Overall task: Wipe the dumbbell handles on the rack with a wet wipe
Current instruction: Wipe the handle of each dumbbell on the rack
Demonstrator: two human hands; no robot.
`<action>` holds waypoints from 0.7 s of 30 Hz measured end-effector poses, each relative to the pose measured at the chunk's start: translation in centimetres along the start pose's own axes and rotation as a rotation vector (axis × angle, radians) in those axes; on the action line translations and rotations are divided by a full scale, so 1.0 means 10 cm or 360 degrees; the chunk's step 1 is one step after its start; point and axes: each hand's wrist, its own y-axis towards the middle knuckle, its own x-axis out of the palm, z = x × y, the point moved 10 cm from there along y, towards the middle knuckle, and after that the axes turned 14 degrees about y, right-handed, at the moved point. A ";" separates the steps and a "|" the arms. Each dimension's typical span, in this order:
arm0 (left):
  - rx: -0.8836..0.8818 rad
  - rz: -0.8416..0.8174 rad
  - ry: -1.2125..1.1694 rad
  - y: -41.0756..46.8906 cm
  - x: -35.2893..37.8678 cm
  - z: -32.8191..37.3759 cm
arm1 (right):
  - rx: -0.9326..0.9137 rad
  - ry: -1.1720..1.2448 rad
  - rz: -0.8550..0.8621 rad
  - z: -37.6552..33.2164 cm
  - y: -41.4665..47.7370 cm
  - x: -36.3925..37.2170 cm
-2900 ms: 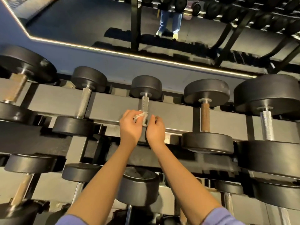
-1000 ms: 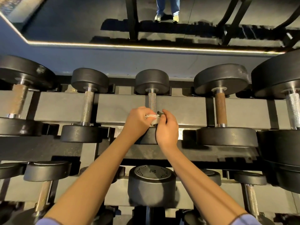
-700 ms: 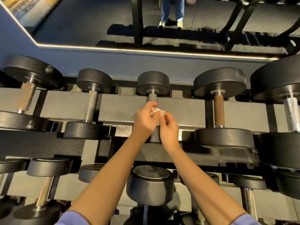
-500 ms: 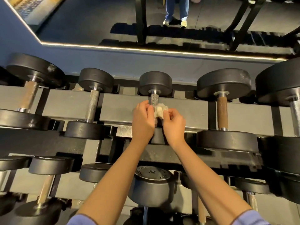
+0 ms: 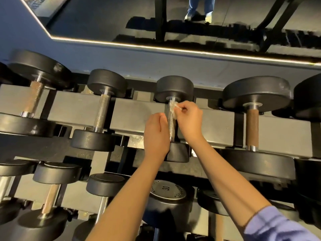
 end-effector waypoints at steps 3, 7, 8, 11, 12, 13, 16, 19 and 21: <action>0.0002 0.0007 -0.0008 0.01 0.01 -0.02 | 0.0052 0.0127 0.0187 -0.01 0.11 -0.03; 0.0015 0.0014 -0.0045 0.01 0.01 -0.03 | 0.0099 0.0074 0.0010 0.06 -0.12 -0.02; 0.0013 0.0006 -0.0035 0.01 0.01 -0.03 | 0.0155 0.0044 -0.0081 0.11 -0.19 -0.01; 0.0018 -0.0009 -0.0010 0.02 0.02 -0.01 | 0.0269 0.0047 -0.0204 0.20 -0.27 -0.01; 0.0022 -0.0005 -0.0017 0.02 0.02 -0.01 | 0.0256 0.0070 -0.0178 0.18 -0.23 -0.02; 0.0028 0.0001 -0.0021 0.02 0.01 -0.01 | 0.0237 0.0113 -0.0128 0.14 -0.18 -0.03; 0.0110 0.0018 -0.0013 0.02 0.00 0.02 | 0.0252 0.0244 0.0004 0.10 -0.14 -0.06; 0.0169 0.0018 -0.0042 0.03 0.00 0.03 | 0.0406 0.0197 -0.0144 0.23 -0.28 -0.04; 0.0094 0.0008 -0.0079 0.05 0.04 -0.02 | 0.0514 0.0173 -0.0295 0.32 -0.41 -0.03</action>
